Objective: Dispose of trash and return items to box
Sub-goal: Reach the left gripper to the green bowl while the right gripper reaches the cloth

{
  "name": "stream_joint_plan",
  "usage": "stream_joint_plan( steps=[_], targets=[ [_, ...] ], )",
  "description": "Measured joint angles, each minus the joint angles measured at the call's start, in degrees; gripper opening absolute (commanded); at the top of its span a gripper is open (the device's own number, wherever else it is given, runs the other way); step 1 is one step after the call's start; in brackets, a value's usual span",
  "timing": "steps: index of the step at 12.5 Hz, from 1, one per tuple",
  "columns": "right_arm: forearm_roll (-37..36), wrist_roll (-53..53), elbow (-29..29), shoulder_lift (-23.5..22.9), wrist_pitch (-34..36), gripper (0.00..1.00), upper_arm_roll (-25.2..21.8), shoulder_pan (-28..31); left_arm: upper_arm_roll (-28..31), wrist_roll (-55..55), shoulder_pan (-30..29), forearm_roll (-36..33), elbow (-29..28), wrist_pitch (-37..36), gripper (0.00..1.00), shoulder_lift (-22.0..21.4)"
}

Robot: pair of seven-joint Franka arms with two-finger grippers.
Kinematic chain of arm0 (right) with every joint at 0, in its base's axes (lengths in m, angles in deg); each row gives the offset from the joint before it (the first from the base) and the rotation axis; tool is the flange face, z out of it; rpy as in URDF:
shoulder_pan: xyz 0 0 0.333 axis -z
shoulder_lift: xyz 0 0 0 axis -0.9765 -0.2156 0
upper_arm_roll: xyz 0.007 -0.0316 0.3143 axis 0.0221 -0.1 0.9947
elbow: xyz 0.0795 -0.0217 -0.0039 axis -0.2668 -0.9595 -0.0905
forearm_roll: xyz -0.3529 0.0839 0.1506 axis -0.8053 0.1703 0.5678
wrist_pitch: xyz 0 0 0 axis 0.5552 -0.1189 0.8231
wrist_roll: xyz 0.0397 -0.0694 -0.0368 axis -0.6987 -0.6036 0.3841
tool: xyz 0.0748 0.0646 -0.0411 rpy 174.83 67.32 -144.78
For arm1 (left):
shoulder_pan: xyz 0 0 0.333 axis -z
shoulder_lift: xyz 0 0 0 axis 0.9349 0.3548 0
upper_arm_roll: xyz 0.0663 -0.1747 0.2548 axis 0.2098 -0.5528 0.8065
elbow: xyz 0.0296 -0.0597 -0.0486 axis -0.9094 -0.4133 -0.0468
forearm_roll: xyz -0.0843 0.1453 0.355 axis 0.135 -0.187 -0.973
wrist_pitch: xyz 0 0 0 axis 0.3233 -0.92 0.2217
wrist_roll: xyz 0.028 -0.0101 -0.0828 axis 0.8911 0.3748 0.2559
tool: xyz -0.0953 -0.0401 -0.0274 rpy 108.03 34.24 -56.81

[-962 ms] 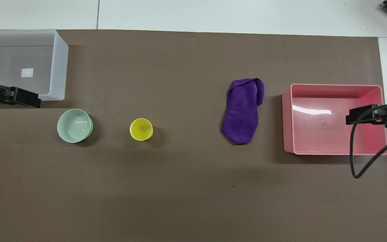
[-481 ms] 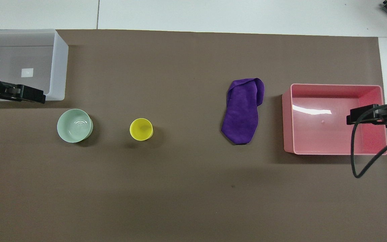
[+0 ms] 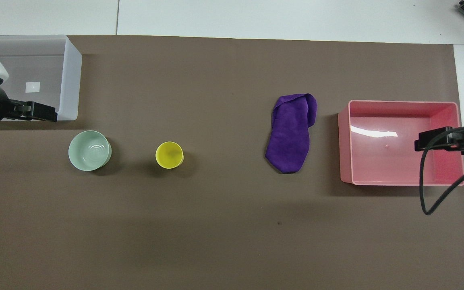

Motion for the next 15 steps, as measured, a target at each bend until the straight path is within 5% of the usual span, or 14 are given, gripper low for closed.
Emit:
stream_joint_plan(
  steps=[7, 12, 15],
  targets=[
    [0.0, 0.0, -0.8, 0.3, -1.7, 1.00, 0.3, -0.8, 0.0, -0.1, -1.7, 0.0, -8.7, 13.1, 1.00, 4.1],
    [0.0, -1.4, -11.1, -0.6, -16.9, 1.00, 0.5, -5.2, 0.0, -0.3, -2.8, 0.0, -16.6, 21.6, 1.00, 5.5],
    [0.0, -6.3, -12.3, -3.4, -22.8, 1.00, 0.6, -8.3, 0.0, -0.4, -3.4, 0.0, -20.6, 25.5, 1.00, 6.4]
  ],
)
